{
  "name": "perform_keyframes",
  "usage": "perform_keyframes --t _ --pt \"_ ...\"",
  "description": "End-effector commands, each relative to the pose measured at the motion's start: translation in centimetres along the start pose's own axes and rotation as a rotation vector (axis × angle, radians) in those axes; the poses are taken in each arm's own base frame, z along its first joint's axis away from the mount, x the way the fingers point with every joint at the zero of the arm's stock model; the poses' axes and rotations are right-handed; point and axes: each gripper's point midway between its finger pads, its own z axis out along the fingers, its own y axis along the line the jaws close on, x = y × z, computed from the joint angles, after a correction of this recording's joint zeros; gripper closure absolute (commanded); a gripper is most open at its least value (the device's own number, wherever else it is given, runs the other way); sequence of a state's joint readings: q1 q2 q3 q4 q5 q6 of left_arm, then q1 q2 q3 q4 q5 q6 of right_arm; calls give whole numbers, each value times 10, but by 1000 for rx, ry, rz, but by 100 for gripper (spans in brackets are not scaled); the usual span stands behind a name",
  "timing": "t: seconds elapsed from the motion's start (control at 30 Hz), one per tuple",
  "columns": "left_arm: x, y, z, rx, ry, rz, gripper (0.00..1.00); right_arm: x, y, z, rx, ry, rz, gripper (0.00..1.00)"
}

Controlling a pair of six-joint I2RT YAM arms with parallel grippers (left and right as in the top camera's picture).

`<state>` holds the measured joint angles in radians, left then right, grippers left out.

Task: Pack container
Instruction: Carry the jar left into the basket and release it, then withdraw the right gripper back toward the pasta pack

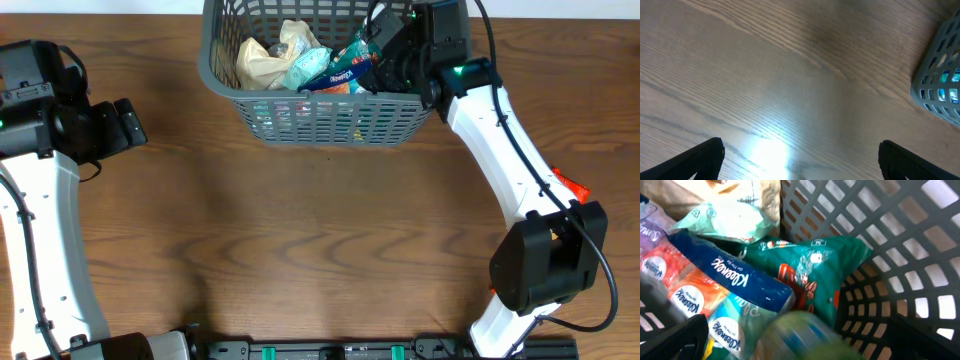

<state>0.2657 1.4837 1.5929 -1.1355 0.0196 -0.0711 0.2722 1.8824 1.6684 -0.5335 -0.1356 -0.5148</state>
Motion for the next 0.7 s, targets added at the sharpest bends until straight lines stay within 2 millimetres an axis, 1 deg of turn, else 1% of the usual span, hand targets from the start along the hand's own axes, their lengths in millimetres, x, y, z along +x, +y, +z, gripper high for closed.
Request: perform_keyframes --t 0.0,0.07,0.13,0.17,0.2,0.23,0.27,0.33,0.4,0.43,0.47,0.53,0.57,0.6,0.67 --pt "0 2 1 -3 3 4 1 -39 -13 -34 43 -102 -5 1" --pt "0 2 1 -3 2 4 2 -56 -30 -56 90 -152 38 1" --pt "0 2 1 -3 1 4 1 -79 -57 -93 154 -225 123 1" --pt "0 2 1 -3 1 4 1 -84 -66 -106 172 -246 158 1" --pt "0 2 1 -3 1 4 2 -90 -78 -123 193 -272 210 1" --pt "0 2 1 -3 1 4 1 -93 -91 -141 219 -292 269 1" --pt "0 2 1 -3 1 4 1 -92 -105 -158 256 -303 336 1" --pt "0 2 1 -3 1 4 1 -79 -131 -185 341 -295 480 1" --pt "0 2 1 -3 1 4 1 -47 -158 -212 454 -245 664 1" --pt "0 2 1 -3 1 4 1 -18 -171 -227 536 -192 797 1" --pt "0 2 1 -3 1 4 1 11 -178 -239 599 -137 921 1" --pt "0 2 1 -3 0 3 1 65 -179 -258 671 -32 1150 1" --pt "-1 2 1 -3 -1 3 1 86 -176 -265 686 17 1229 1" --pt "-1 2 1 -3 -2 3 1 111 -171 -273 695 88 1302 1" --pt "-1 2 1 -3 -2 3 1 145 -160 -285 706 211 1366 1"
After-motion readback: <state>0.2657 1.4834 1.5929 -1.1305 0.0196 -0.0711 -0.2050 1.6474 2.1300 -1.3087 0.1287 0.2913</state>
